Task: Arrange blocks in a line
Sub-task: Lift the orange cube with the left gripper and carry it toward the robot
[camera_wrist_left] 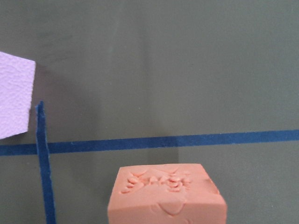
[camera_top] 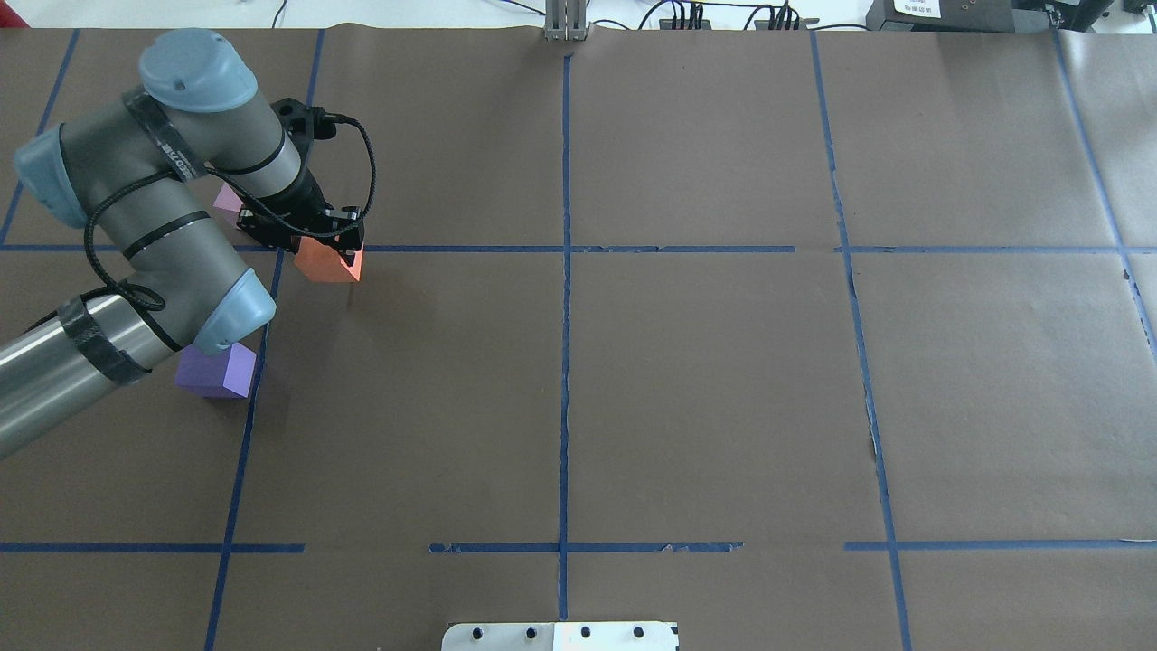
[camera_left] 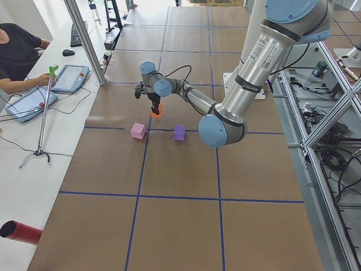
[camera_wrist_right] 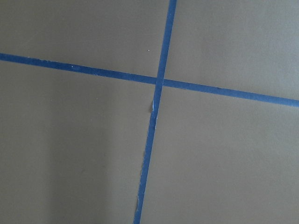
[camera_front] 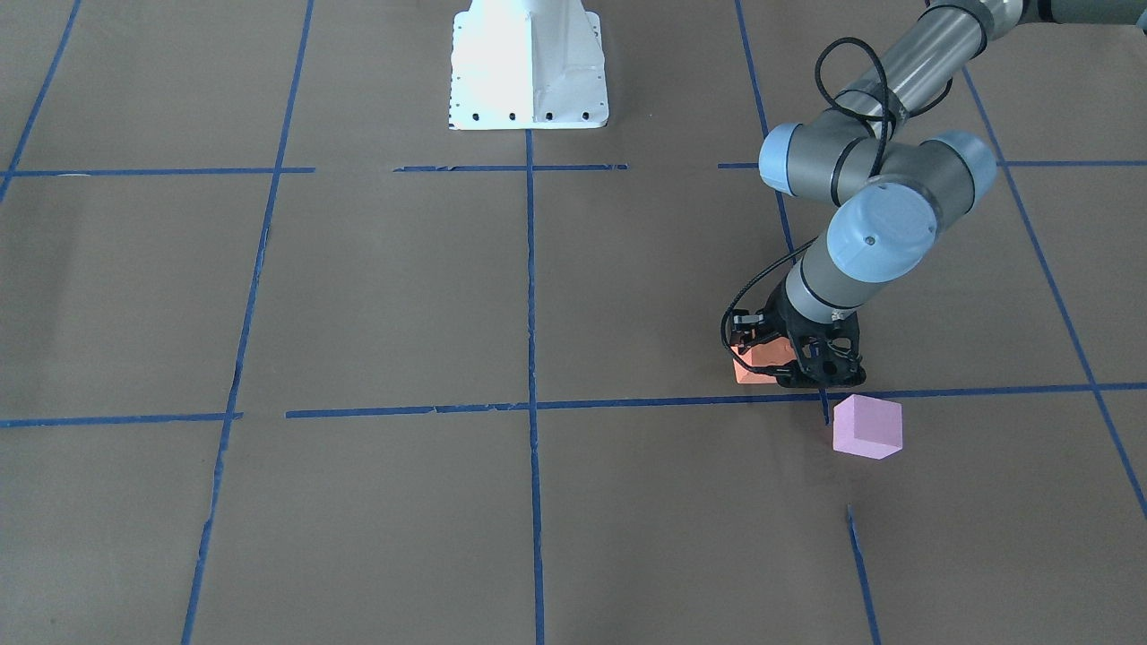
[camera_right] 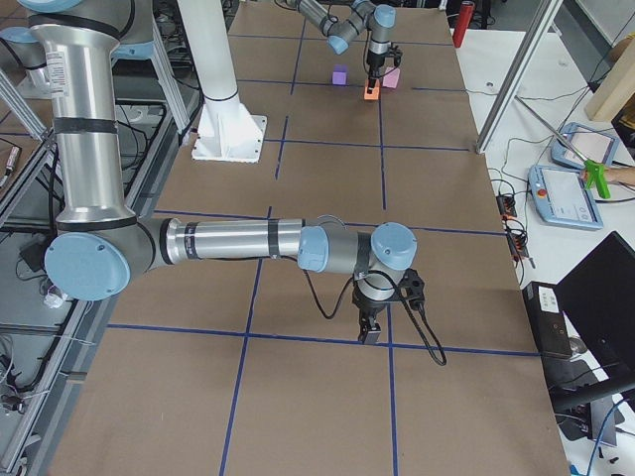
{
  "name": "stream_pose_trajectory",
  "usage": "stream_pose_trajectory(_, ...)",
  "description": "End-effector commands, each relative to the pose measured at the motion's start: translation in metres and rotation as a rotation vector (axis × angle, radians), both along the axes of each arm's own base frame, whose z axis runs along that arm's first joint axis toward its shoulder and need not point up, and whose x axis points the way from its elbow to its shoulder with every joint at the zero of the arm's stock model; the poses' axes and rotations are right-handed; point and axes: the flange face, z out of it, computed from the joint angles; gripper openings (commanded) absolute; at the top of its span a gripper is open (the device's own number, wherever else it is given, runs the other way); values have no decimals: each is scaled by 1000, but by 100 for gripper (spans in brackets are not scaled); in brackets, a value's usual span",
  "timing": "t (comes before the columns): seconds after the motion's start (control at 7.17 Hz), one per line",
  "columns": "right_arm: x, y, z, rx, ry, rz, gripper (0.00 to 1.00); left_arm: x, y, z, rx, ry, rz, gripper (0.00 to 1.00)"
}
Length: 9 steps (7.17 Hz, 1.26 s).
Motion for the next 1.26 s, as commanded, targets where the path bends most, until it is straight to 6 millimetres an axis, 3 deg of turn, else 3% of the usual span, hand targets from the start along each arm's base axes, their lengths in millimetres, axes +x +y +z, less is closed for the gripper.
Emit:
stream_pose_trajectory(0.0,0,0,0,0,0,-1,100,-55,23,-49,29,-29,28,0)
stream_pose_trajectory(0.14,0,0,0,-1,0,1,100,-91,22,-65,49,-42,19,0)
stream_pose_trajectory(0.28,0,0,0,0,0,-1,100,-114,19,-61,91,-47,47,0)
stream_pose_trajectory(0.7,0,0,0,-1,0,1,100,-183,18,30,81,-46,137,0)
stream_pose_trajectory(0.84,0,0,0,0,0,-1,100,-189,16,48,71,-41,159,0)
stream_pose_trajectory(1.12,0,0,0,0,0,-1,100,-174,8,74,-15,-12,179,0)
